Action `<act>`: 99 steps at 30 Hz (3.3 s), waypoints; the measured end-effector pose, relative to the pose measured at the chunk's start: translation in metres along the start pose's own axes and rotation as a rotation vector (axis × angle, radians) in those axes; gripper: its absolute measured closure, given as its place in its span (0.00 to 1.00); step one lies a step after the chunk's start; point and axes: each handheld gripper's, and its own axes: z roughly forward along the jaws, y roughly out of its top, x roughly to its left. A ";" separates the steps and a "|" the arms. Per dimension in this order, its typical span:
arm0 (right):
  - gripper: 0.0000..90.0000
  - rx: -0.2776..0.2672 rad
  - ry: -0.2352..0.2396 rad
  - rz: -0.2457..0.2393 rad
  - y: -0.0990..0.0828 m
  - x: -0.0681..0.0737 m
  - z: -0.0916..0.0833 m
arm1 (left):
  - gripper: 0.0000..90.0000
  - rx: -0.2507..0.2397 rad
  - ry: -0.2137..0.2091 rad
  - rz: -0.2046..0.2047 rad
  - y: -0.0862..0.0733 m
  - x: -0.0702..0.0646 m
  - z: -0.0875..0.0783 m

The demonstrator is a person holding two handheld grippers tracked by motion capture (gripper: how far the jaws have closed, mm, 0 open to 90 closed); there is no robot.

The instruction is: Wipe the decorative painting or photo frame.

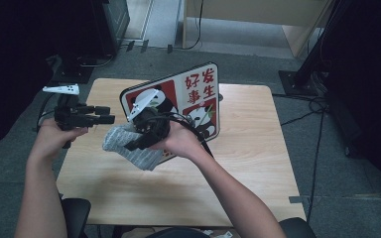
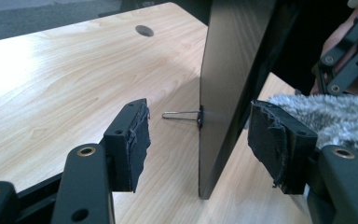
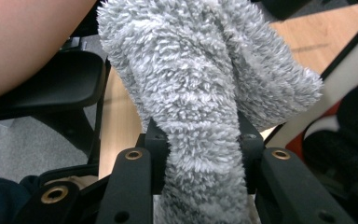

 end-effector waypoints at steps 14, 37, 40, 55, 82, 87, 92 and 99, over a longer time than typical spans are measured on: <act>0.75 -0.019 -0.015 -0.040 0.033 -0.007 -0.006 | 0.43 -0.024 0.012 -0.012 -0.007 -0.001 -0.014; 0.74 -0.058 -0.053 -0.001 0.047 -0.027 -0.021 | 0.49 -0.041 0.036 -0.014 -0.014 -0.002 -0.027; 0.74 -0.060 -0.050 -0.001 0.044 -0.028 -0.019 | 0.51 -0.043 0.039 -0.012 -0.013 -0.003 -0.028; 0.74 -0.068 -0.037 0.041 0.024 -0.034 -0.016 | 0.58 -0.042 0.033 -0.015 -0.011 -0.004 -0.030; 0.74 -0.041 -0.030 0.075 -0.007 -0.037 -0.002 | 0.60 -0.018 -0.004 -0.007 0.004 -0.010 -0.009; 0.74 -0.028 -0.034 0.077 -0.011 -0.036 0.001 | 0.60 -0.020 -0.019 -0.001 0.009 -0.011 -0.002; 0.74 -0.022 -0.036 0.077 -0.013 -0.036 0.003 | 0.60 -0.009 -0.038 0.008 0.016 -0.012 0.006; 0.74 -0.020 -0.037 0.082 -0.017 -0.035 0.005 | 0.60 -0.008 -0.077 0.022 0.025 -0.014 0.016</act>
